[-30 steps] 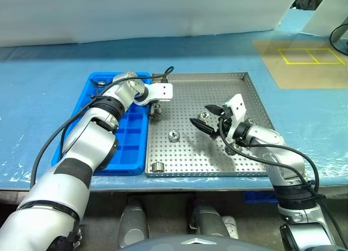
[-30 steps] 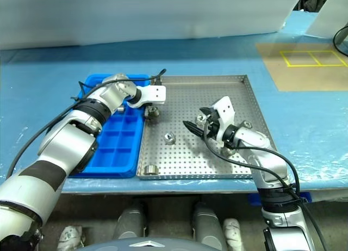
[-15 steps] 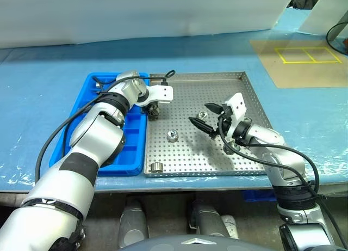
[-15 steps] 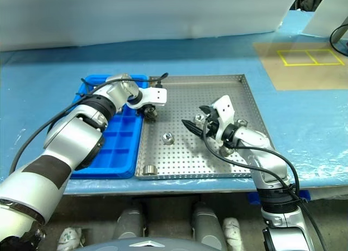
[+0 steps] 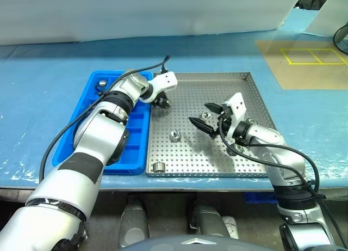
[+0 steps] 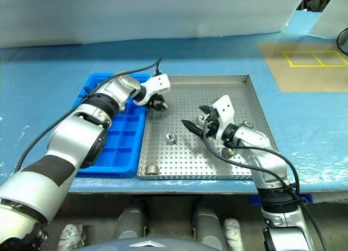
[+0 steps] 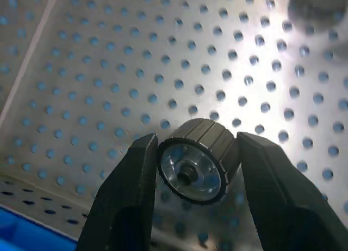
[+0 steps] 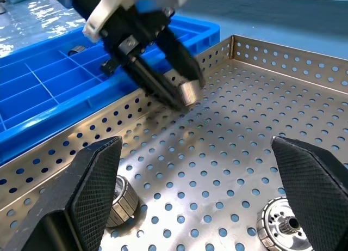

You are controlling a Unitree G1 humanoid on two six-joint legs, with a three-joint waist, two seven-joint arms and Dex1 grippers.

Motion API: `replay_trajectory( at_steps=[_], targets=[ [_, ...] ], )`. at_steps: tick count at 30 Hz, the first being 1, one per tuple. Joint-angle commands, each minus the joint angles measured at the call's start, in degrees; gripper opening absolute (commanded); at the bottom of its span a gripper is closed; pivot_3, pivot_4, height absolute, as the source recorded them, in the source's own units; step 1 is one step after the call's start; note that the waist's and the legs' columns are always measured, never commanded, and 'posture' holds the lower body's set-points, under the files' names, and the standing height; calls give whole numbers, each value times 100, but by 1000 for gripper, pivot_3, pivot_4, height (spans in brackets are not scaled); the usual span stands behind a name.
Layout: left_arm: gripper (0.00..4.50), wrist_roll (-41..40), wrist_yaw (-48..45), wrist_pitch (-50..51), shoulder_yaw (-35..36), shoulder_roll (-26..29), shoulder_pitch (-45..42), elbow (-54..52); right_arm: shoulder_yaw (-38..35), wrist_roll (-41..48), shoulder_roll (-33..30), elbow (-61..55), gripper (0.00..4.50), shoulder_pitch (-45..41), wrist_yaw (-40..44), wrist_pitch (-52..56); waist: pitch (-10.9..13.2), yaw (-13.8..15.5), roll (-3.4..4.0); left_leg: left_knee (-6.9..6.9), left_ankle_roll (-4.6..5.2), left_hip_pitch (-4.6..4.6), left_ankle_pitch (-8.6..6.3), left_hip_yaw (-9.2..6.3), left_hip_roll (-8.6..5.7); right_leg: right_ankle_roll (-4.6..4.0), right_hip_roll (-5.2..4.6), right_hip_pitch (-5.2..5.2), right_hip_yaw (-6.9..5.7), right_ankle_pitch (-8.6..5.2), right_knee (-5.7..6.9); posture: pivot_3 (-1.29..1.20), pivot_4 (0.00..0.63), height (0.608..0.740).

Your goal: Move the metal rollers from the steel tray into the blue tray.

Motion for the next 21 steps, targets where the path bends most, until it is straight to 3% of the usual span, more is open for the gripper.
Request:
replay_trajectory(
  at_steps=[1,7,15,21],
  targets=[
    [1903,-491,488,80,533,-7,37,-495,43,-36,-16,25,4500,-176,79,-167,1,1,0,0,0,-1,0,-1,0,0,0,0,-1,0,0,-166,150,740],
    [1903,-1102,970,572,1137,37,584,-1610,122,-76,46,219,4500,-322,174,-265,4,-11,4,-1,0,-1,0,-3,2,-1,1,0,-4,0,0,-143,150,740],
    [1903,-1744,2239,1218,1858,74,1963,-4540,196,-118,70,403,4500,-449,280,-362,13,-3,11,-4,1,-11,-1,-5,6,-2,1,-3,-12,-1,-5,-118,150,740],
    [1903,-1896,3582,1285,2277,-286,3259,-6709,248,-152,46,507,4500,-515,409,-403,15,-7,13,-4,4,-16,-2,-5,8,-3,1,-4,-16,-1,-11,-91,150,740]
  ],
)
